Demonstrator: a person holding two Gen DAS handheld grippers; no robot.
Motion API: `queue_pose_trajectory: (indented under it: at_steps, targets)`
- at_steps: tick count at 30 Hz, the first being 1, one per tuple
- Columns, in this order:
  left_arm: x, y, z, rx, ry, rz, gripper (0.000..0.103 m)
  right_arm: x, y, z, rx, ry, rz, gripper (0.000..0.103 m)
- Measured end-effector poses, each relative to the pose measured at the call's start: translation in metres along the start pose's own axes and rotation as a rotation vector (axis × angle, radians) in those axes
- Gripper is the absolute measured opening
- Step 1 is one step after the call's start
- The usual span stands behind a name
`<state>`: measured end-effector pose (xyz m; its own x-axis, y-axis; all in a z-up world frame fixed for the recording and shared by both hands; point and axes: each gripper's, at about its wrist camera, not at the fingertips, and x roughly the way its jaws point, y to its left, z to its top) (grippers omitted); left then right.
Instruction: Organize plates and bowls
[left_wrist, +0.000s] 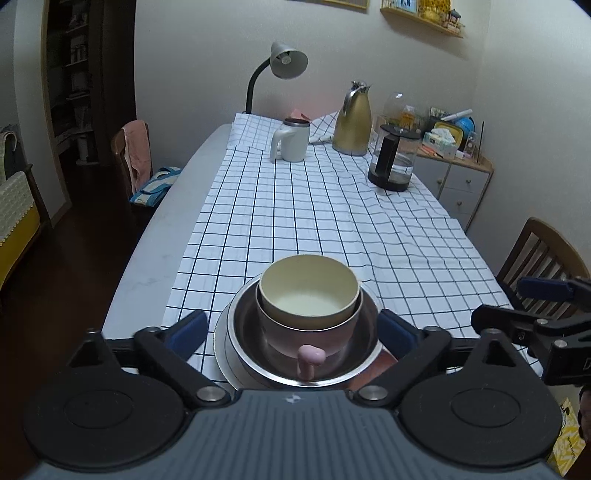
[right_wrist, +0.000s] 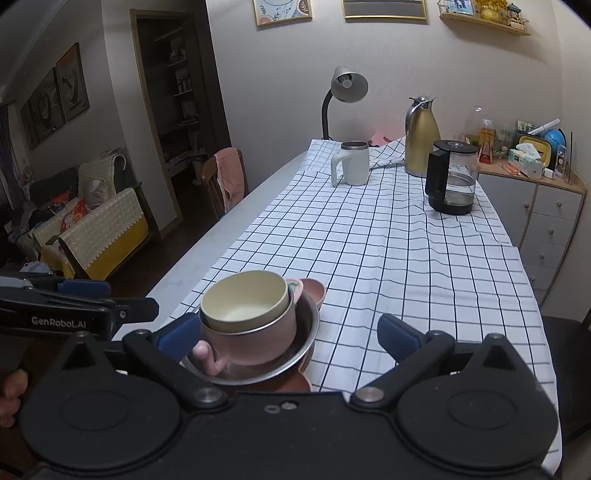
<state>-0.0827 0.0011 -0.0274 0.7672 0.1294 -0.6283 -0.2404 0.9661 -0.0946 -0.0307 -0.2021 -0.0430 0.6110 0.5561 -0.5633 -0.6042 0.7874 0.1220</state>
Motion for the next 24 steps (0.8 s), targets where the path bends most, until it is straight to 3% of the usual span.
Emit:
queue_pose_trajectory:
  at_steps: [16, 24]
  targets:
    - [-0.024, -0.035, -0.014, -0.008, -0.004, 0.003, 0.102, -0.034, -0.024, -0.015, 0.103, -0.041, 0.011, 0.103]
    - [-0.029, -0.042, -0.016, -0.014, -0.018, 0.007, 0.102, -0.039, -0.023, -0.017, 0.08, -0.046, -0.003, 0.103]
